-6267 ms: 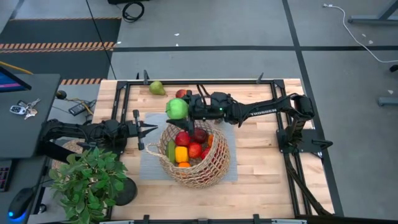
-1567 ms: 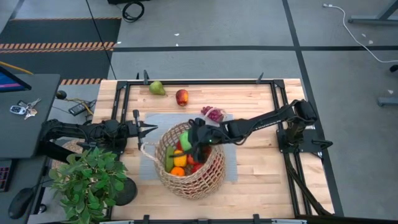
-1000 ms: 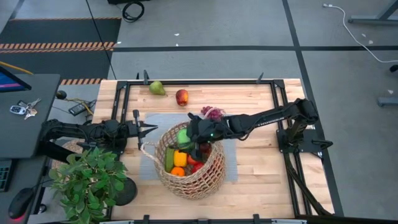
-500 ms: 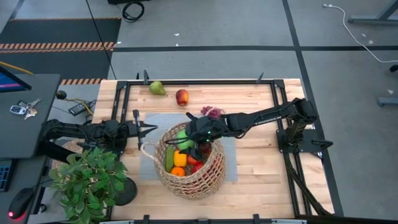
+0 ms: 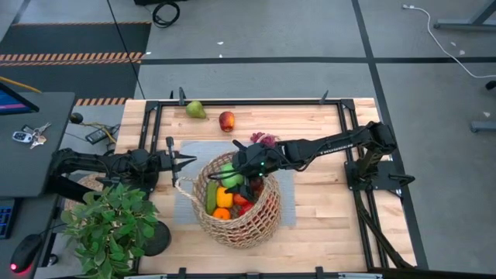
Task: Build produce basket
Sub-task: Put the green apple into the brown basket
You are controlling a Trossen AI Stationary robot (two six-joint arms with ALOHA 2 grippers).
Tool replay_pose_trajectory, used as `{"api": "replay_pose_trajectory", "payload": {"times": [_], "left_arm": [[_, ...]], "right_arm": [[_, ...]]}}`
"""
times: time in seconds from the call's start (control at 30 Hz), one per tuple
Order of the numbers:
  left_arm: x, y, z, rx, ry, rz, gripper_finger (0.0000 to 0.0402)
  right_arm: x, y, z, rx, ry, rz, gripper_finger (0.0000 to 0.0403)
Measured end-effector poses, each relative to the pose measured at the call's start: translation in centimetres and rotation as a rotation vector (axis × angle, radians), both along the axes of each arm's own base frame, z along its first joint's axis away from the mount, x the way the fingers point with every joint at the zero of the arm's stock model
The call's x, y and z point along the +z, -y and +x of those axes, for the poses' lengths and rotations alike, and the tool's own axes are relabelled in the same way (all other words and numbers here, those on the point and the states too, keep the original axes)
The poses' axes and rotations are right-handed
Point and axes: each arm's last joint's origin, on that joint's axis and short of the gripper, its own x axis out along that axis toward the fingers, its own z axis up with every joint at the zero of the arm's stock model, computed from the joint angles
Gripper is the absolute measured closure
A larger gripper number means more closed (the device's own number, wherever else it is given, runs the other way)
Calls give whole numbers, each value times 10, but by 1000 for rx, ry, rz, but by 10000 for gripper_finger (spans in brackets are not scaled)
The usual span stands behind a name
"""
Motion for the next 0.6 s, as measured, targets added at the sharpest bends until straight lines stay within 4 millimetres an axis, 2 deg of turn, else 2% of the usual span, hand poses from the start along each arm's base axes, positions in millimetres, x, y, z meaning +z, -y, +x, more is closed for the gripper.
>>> {"api": "replay_pose_trajectory", "payload": {"times": [0.13,0.3,0.37,0.47,0.53,0.6], "left_arm": [[0,0,0,0,0,0,370],[0,0,0,0,1,0,366],[0,0,0,0,1,0,367],[0,0,0,0,1,0,371],[0,0,0,0,1,0,373],[0,0,0,0,1,0,374]], "right_arm": [[-2,2,-1,-19,-36,51,9],[0,4,1,-52,-17,22,9],[8,3,0,-76,-16,-32,9],[28,1,-3,-211,-9,-177,9],[31,-2,-4,-165,-62,-176,9],[25,-8,-7,-123,-128,-141,9]]}}
